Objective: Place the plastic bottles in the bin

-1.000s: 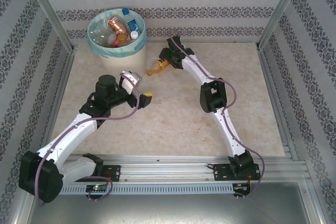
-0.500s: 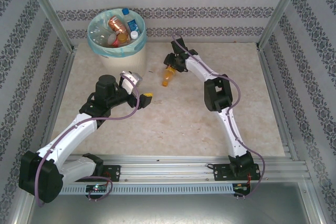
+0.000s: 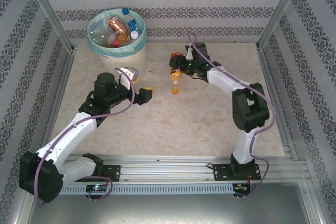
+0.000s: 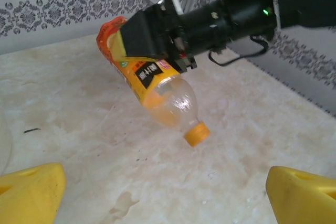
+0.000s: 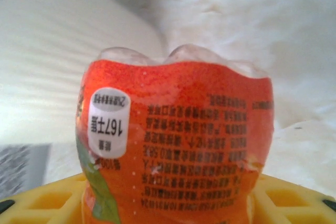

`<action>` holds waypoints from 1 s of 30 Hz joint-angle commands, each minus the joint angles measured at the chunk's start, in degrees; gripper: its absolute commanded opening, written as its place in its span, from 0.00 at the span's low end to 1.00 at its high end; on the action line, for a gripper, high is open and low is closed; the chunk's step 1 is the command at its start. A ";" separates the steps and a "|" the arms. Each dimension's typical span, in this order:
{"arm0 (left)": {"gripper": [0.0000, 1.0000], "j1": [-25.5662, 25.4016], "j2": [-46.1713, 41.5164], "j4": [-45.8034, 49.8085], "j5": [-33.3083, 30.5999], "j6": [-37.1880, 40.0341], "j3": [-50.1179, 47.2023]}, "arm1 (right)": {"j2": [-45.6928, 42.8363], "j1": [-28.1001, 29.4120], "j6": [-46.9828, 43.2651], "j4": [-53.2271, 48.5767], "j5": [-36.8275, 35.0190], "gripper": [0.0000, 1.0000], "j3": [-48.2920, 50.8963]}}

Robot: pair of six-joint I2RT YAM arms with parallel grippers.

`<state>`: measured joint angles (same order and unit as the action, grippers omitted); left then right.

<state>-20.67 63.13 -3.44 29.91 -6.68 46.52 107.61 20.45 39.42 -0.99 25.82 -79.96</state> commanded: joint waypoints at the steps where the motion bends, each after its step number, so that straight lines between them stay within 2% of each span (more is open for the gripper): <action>1: 0.96 -0.41 1.38 -1.45 2.86 -7.84 6.40 | -6.27 -0.05 -4.93 13.70 13.23 0.58 5.14; 5: 0.94 -0.32 2.49 4.35 5.12 -10.40 13.83 | -13.24 1.14 -11.18 17.24 18.77 0.58 11.37; 7: 0.93 -0.29 2.70 5.12 6.32 -12.03 15.81 | -16.32 1.95 -10.31 20.93 18.90 0.58 14.22; 11: 0.92 -0.32 2.79 1.60 13.23 -16.51 15.69 | -21.20 3.76 -7.69 30.48 19.54 0.59 18.47; 14: 0.91 -0.25 2.72 -1.73 19.57 -18.20 15.17 | -24.16 5.65 -11.31 36.35 22.64 0.60 20.17; 19: 0.91 -0.28 3.35 -2.54 22.02 -21.68 17.20 | -27.96 9.04 -24.70 29.15 24.76 0.61 19.50; 25: 0.89 -0.25 3.14 -4.71 22.09 -23.18 16.78 | -28.90 11.58 -26.56 28.82 26.01 0.59 19.51; 30: 0.84 -0.26 3.31 -7.09 21.27 -24.70 16.58 | -29.65 13.77 -31.17 25.25 25.26 0.59 19.19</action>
<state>-20.64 66.50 -5.87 50.39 -29.32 62.02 79.55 33.26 12.99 25.21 49.63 -60.34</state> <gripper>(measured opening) 0.841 0.593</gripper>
